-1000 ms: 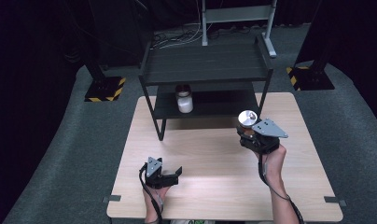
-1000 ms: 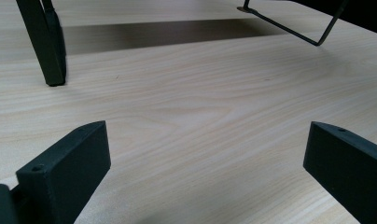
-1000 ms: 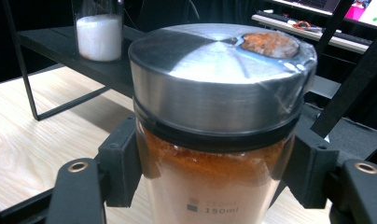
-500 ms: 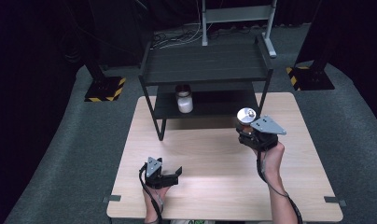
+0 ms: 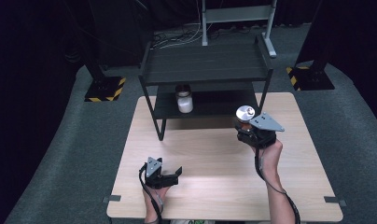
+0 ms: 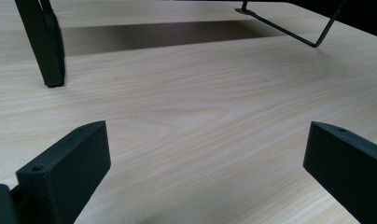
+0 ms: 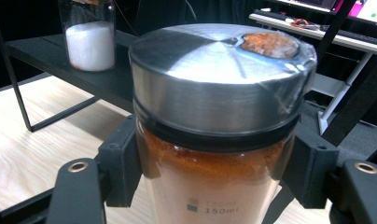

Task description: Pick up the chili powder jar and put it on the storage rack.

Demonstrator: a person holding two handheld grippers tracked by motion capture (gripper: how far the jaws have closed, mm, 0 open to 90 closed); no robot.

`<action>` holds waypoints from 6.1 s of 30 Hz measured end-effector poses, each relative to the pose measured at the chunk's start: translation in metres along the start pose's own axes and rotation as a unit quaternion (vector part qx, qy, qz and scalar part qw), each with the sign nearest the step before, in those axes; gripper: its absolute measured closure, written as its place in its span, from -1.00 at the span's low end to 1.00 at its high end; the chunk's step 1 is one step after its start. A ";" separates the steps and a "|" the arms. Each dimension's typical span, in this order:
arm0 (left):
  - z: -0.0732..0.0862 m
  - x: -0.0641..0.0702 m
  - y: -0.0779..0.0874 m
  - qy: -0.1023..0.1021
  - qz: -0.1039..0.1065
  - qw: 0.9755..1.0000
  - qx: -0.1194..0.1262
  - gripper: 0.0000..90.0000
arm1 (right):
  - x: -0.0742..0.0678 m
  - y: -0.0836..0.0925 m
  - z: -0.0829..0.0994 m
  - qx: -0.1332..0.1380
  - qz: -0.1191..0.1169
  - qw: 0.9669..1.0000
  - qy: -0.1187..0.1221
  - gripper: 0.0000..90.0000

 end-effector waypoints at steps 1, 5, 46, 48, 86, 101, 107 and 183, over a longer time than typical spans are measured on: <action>0.000 0.000 0.000 0.000 0.000 1.000 0.000 -0.99 | 0.000 -0.001 0.000 -0.001 0.001 1.000 0.000 -0.32; 0.000 0.000 0.000 0.001 0.001 1.000 0.001 -0.99 | 0.000 -0.003 -0.001 -0.001 0.002 1.000 -0.003 -0.32; 0.001 -0.002 0.001 0.003 0.005 1.000 0.003 -0.99 | 0.001 -0.026 -0.014 0.001 0.004 1.000 -0.020 -0.32; 0.001 -0.002 0.001 0.003 0.005 1.000 0.003 -0.99 | 0.001 -0.027 -0.015 0.000 0.003 1.000 -0.019 -0.32; 0.002 -0.002 0.001 0.005 0.009 1.000 0.008 -0.99 | 0.010 -0.051 -0.022 0.012 0.002 0.999 -0.045 -0.32; 0.002 -0.003 0.002 0.005 0.009 1.000 0.009 -0.99 | 0.016 -0.059 -0.023 0.011 0.005 0.999 -0.053 -0.32; 0.002 -0.003 0.002 0.005 0.010 1.000 0.010 -0.99 | 0.018 -0.062 -0.023 0.014 0.008 0.998 -0.055 -0.32; 0.003 -0.003 0.003 0.010 0.009 1.000 0.014 -1.00 | -0.003 -0.016 0.005 0.024 0.064 0.995 -0.066 -1.00</action>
Point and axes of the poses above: each handheld gripper's, and its own axes: y roughly backward along the jaws, z roughly out of its underside, x roughly to its right, the point moved 6 cm from there along -y, roughly forward along the jaws, and after that the axes turned 1 degree about -x, right-handed, at the moved point
